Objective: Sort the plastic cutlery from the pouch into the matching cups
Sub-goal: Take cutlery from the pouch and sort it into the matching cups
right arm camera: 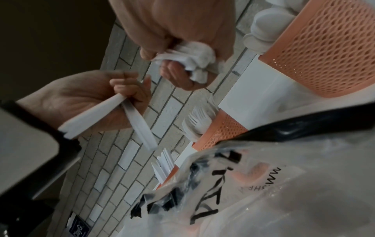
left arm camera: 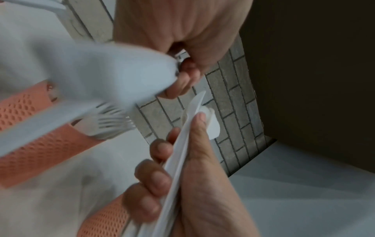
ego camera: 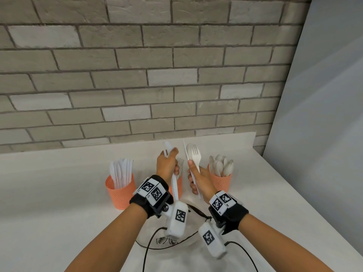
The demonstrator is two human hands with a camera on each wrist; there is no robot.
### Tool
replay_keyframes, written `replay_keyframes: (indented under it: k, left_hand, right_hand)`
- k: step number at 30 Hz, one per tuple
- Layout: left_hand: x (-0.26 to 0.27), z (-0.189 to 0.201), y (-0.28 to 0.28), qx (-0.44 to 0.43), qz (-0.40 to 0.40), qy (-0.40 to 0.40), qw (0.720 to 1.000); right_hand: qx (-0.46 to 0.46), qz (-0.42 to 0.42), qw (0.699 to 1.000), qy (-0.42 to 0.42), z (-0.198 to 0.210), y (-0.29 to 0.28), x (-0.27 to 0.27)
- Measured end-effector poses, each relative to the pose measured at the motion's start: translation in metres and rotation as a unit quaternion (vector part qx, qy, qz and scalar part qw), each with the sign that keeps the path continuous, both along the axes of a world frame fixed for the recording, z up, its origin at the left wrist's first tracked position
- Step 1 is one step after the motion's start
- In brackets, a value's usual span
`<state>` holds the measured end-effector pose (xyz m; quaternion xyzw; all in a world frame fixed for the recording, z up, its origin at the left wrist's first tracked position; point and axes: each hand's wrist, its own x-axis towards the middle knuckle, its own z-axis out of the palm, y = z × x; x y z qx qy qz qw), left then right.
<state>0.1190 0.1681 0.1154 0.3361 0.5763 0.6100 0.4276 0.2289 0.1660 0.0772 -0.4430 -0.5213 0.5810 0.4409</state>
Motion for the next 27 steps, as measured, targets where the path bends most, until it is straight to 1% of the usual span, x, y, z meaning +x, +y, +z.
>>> replay_keyframes:
  k: [2, 4, 6, 9, 13, 16, 18, 20, 24, 27]
  left_hand:
    - [0.003, -0.001, -0.002, -0.009, -0.024, 0.006, 1.0]
    - [0.006, -0.002, -0.003, -0.006, -0.039, -0.011, 0.999]
    - [0.007, -0.003, -0.002, -0.011, -0.033, -0.029, 0.999]
    - [0.005, -0.005, 0.001, -0.018, -0.016, -0.034, 0.999]
    - [0.002, -0.004, 0.003, -0.018, -0.016, -0.026, 0.999]
    - [-0.001, -0.003, 0.005, -0.024, -0.016, 0.015, 0.999]
    - [-0.007, -0.001, 0.007, -0.017, -0.004, 0.037, 0.999]
    - [-0.017, 0.003, 0.009, -0.005, 0.018, 0.039, 0.999]
    - [-0.049, 0.016, 0.008, 0.011, 0.069, 0.002, 0.998]
    - [-0.08, 0.02, 0.006, 0.024, 0.106, -0.074, 0.991]
  right_hand:
    - [0.024, 0.001, 1.0, -0.002, 0.001, -0.002, -0.002]
    - [0.037, 0.002, 0.999, 0.01, 0.003, -0.003, -0.003]
    - [0.041, 0.003, 0.999, 0.021, 0.006, -0.005, -0.004]
    - [0.047, 0.012, 0.998, 0.028, 0.009, -0.007, -0.004]
    - [0.049, 0.029, 0.998, 0.018, 0.011, -0.008, -0.005]
    - [0.04, 0.043, 0.998, 0.016, 0.01, -0.005, -0.008]
    - [0.035, 0.052, 0.998, 0.008, 0.01, -0.003, -0.01]
    - [0.026, 0.052, 0.998, -0.014, 0.008, 0.002, -0.01]
    - [-0.013, 0.049, 0.998, -0.043, 0.003, 0.008, -0.008]
    - [-0.044, 0.066, 0.996, -0.047, 0.005, 0.01, -0.009]
